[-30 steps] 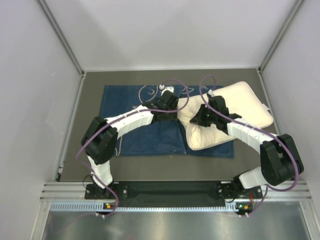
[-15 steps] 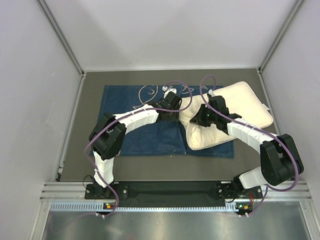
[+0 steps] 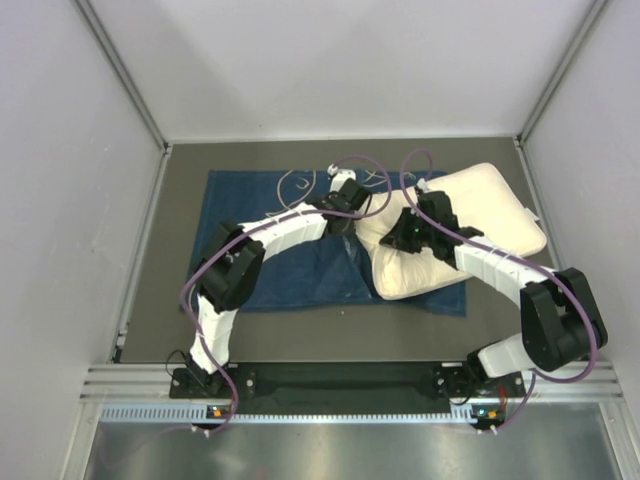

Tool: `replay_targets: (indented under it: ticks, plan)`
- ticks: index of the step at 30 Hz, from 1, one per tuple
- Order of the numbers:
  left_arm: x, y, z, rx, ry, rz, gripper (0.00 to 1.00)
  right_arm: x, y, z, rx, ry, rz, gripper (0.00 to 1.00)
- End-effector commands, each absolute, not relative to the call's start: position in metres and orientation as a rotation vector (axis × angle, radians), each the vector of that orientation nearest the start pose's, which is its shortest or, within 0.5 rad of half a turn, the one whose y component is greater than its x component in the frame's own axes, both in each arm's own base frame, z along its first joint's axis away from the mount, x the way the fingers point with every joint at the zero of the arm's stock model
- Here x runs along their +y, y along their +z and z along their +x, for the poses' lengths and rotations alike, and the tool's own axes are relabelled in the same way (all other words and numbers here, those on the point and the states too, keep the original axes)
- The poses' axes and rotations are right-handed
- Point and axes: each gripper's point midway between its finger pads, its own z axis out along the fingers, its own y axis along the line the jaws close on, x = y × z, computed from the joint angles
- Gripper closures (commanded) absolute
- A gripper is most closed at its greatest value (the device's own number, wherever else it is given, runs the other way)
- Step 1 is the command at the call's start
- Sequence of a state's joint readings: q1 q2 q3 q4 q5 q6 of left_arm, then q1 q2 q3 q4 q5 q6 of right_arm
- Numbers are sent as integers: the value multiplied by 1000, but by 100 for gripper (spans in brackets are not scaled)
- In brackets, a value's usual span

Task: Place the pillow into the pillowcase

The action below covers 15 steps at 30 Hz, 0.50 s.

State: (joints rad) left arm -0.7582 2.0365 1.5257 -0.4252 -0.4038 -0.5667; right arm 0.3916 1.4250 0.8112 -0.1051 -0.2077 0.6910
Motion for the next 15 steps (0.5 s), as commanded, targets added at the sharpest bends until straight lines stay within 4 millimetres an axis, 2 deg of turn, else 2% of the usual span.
replay_targets:
  ticks: [1,6,12,15]
  plan:
    - [-298,94,419,2319,-30,15,100,196,124,336,2317,756,227,100]
    - [-298,132,417,2280,-78,16,100,186,117,336,2349,655,164,100]
    - [-298,163,413,2246,-133,6,100,209,111,330,2397,653,43,100]
    - [-295,169,416,2236,-102,7,100,218,108,325,2419,645,-22,100]
